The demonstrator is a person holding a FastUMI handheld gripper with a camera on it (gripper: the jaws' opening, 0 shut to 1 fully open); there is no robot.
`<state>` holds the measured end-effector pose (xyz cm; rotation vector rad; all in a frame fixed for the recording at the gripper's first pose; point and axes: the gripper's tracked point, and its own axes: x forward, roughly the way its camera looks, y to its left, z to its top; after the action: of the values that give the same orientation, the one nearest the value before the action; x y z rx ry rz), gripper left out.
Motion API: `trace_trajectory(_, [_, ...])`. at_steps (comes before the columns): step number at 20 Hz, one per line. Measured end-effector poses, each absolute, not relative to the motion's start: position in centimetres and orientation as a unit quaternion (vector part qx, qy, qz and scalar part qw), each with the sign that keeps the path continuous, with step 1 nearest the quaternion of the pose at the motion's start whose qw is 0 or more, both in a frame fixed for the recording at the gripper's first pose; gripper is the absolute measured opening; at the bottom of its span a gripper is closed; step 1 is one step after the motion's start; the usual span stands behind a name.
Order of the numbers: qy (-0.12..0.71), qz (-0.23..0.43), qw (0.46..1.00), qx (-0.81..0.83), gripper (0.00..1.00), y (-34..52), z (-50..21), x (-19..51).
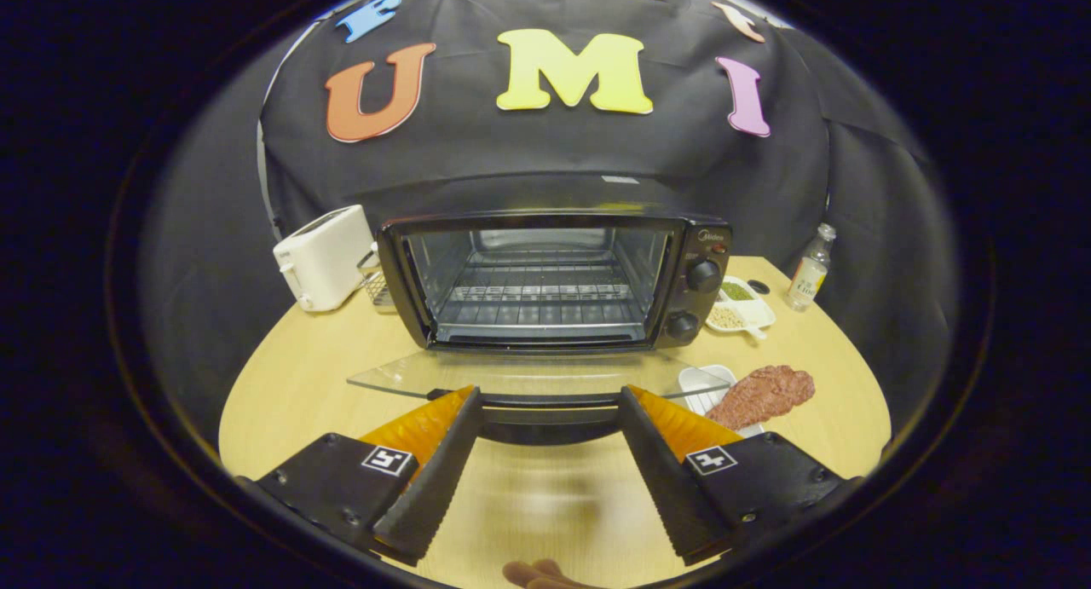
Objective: Open the toaster oven, put the food inside, and close the toaster oven door.
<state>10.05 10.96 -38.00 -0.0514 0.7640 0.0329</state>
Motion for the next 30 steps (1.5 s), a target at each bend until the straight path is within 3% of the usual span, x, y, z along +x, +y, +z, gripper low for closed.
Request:
trace_trajectory(8, [0.397,0.012,0.917,-0.019,1.00,10.8,-40.2,8.3])
trace_trajectory(16, [0.491,0.014,0.871,-0.017,1.00,10.8,-46.2,5.9])
trace_trajectory(23, [0.475,0.079,0.876,-0.010,1.00,12.6,-44.1,5.8])
trace_trajectory(30, [0.468,0.122,0.875,-0.028,1.00,9.0,-40.1,4.4])
